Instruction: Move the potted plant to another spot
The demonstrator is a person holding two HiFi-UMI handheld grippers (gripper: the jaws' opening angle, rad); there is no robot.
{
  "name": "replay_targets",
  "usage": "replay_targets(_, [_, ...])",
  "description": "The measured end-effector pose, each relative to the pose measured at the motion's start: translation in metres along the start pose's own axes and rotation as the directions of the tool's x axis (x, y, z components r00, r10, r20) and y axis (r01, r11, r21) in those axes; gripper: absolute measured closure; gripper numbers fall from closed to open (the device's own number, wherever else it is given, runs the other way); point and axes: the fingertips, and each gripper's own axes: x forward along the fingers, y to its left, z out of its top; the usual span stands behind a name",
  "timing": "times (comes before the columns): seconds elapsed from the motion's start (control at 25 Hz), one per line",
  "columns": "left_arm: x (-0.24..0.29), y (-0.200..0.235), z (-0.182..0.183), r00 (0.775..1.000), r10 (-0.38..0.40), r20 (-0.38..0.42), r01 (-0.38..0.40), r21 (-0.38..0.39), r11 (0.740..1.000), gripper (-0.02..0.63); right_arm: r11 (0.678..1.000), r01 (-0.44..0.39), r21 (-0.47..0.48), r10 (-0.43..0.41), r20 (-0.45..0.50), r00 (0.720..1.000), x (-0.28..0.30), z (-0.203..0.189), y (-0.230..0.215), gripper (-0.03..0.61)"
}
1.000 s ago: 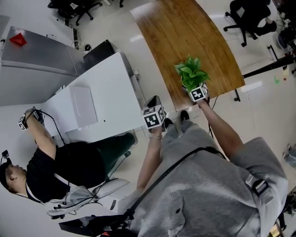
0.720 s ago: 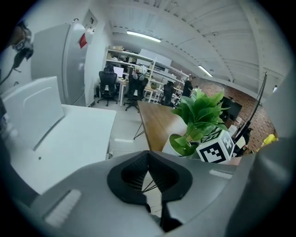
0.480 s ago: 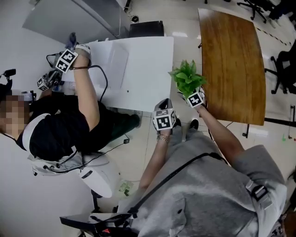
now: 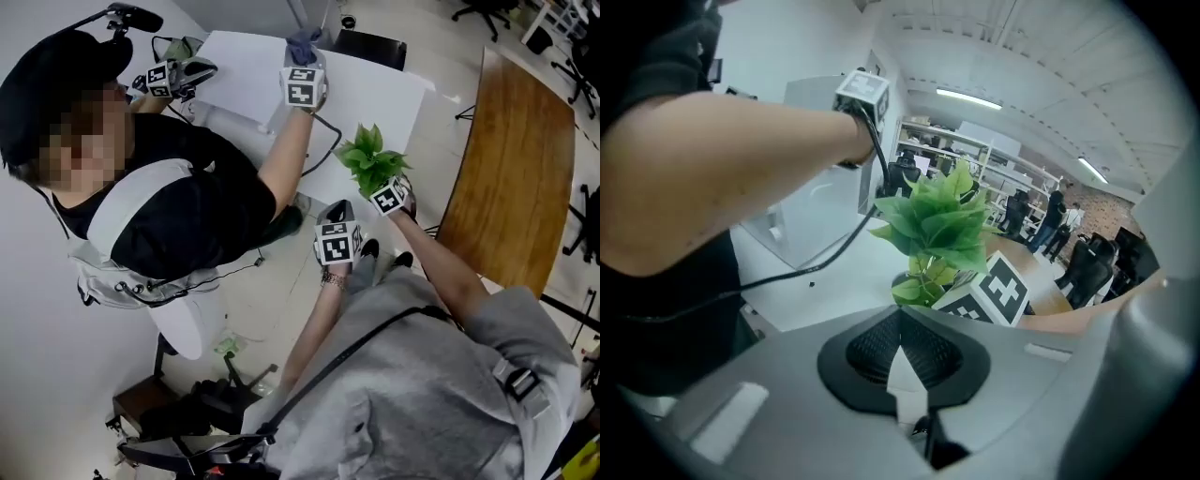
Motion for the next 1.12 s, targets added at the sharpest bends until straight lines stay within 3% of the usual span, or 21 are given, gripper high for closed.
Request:
replay_targets(0.12, [-0.003,0.005,-0.001,1.000,0.002,-0.005,-0.002,-0.009,1.000,0.598,1.000,0.010,0.017,-0.009,-0.029,1.000,0.003,-0.012,0.002,0.058])
replay_targets(0.2, [0.005,-0.004,-0.006,1.000,-0.011,-0.010,0.011,-0.006,1.000,0.598,1.000,0.004,0.026,-0.004,0.009,1.000,0.005,-0.014,-0.002,0.054])
replay_targets(0.28, [0.015,-0.016,-0.012,0.999,-0.033,-0.020,0.033,0.003,0.999,0.598,1.000,-0.008,0.028,0.007,0.039,0.999,0.009,-0.017,-0.005,0.040])
replay_targets(0.52, [0.026,-0.040,-0.010,0.993,-0.106,-0.055,0.109,0.056,0.993,0.598,0.994,-0.049,0.097,0.049,0.006,0.999,0.010,-0.033,0.000,-0.005])
replay_targets(0.76, [0.029,-0.054,-0.004,0.987,-0.145,-0.076,0.151,0.086,0.985,0.598,0.980,0.029,0.199,-0.041,0.056,0.998,-0.034,-0.056,-0.011,-0.005])
replay_targets(0.96, [0.031,-0.053,-0.014,0.979,-0.171,-0.114,0.174,0.017,0.985,0.598,0.954,0.094,0.285,-0.127,0.098,0.987,-0.073,-0.074,-0.021,-0.005])
replay_targets(1.04, [0.033,-0.051,-0.018,0.977,-0.163,-0.135,0.164,-0.008,0.986,0.598,0.941,0.115,0.318,-0.157,0.110,0.981,-0.087,-0.081,-0.025,-0.005])
replay_targets(1.12, [0.033,-0.049,-0.016,0.987,-0.122,-0.106,0.123,-0.004,0.992,0.598,0.927,0.133,0.351,-0.186,0.120,0.975,-0.101,-0.088,-0.029,-0.005])
